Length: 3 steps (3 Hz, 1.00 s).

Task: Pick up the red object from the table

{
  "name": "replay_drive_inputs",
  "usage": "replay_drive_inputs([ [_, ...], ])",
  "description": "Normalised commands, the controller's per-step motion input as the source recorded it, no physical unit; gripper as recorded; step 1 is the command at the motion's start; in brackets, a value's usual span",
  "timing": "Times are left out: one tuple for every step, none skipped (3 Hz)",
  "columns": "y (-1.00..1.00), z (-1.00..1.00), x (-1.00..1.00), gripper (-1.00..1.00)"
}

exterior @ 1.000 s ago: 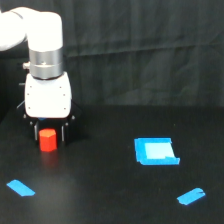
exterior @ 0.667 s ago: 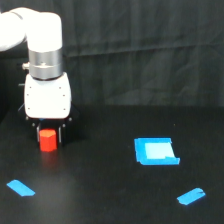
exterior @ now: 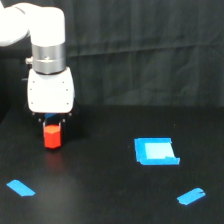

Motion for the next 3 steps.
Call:
replay_drive_inputs([
  [0.32,0.96,0.38,-0.99],
  [0.2,0.99,0.44,-1.0],
  [0.14,0.9,0.35,-1.0],
])
